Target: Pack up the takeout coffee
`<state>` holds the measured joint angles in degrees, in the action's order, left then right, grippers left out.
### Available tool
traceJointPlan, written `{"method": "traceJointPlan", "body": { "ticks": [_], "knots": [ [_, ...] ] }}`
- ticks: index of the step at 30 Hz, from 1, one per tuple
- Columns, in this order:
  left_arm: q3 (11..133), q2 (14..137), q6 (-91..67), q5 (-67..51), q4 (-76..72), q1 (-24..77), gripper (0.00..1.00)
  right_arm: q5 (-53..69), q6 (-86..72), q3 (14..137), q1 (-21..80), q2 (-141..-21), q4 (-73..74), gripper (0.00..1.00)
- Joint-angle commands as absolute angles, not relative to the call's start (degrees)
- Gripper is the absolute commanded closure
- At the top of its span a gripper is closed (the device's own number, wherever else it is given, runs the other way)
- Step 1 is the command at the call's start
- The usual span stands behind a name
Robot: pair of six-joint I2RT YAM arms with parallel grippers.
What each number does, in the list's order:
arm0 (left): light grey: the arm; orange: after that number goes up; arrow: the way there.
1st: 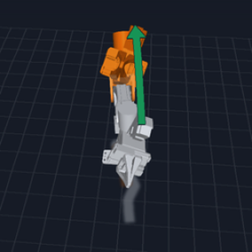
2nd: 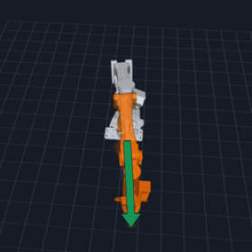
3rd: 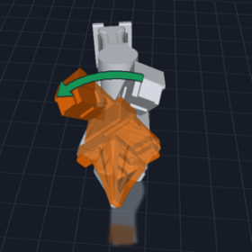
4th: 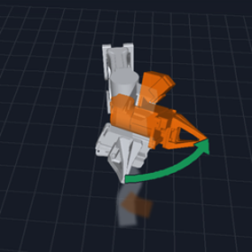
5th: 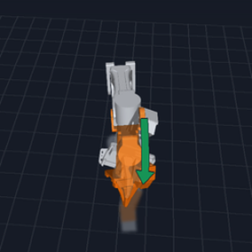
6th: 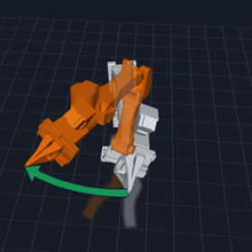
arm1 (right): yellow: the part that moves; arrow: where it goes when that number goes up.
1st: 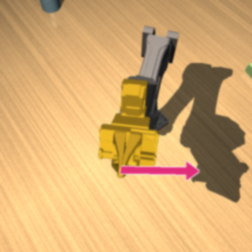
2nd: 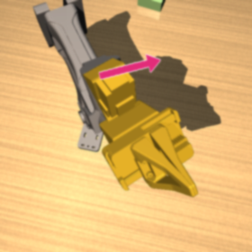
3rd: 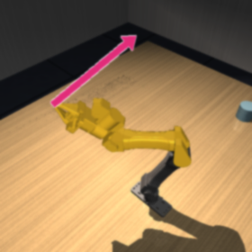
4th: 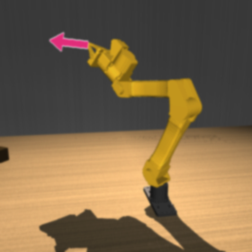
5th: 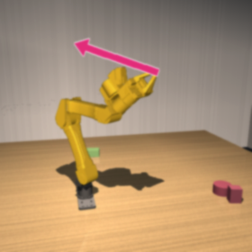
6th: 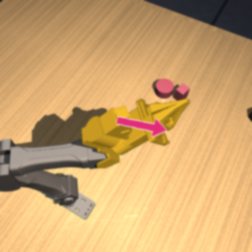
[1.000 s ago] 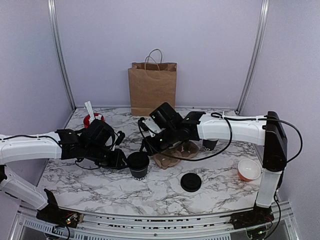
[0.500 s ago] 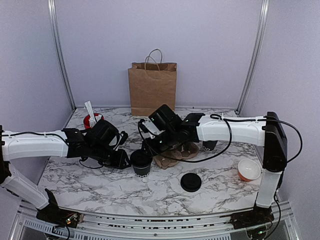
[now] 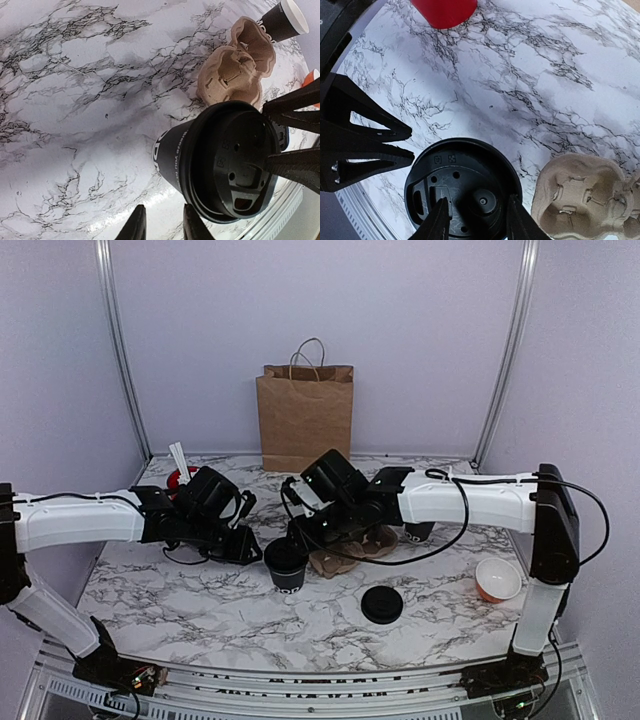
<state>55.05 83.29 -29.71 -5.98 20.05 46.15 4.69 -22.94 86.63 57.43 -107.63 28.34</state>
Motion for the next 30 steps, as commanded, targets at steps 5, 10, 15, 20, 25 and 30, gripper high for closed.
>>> {"method": "traceJointPlan", "body": {
  "ticks": [5, 10, 15, 20, 25, 30],
  "knots": [
    [55.4, 79.4, -29.5, -8.4, 23.0, 45.2, 0.74, 3.5, -24.7, 86.6, 56.6, -104.7, 27.2, 0.61],
    [55.5, 79.3, -31.0, -10.6, 22.5, 45.3, 0.74, 4.8, -25.1, 84.9, 55.4, -103.9, 26.5, 0.62],
    [56.0, 80.4, -31.3, -12.2, 21.1, 45.4, 0.74, 5.6, -25.2, 83.8, 55.5, -104.1, 26.3, 0.67],
    [56.5, 82.2, -31.4, -13.1, 20.3, 45.6, 0.75, 6.3, -25.4, 83.4, 55.5, -104.5, 25.7, 0.72],
    [56.5, 83.5, -31.6, -13.2, 19.4, 45.8, 0.75, 6.8, -25.6, 83.4, 55.6, -104.8, 25.2, 0.74],
    [56.4, 84.3, -32.2, -13.2, 18.3, 46.0, 0.75, 7.5, -25.5, 83.4, 56.0, -105.5, 25.2, 0.77]
  ]
}}
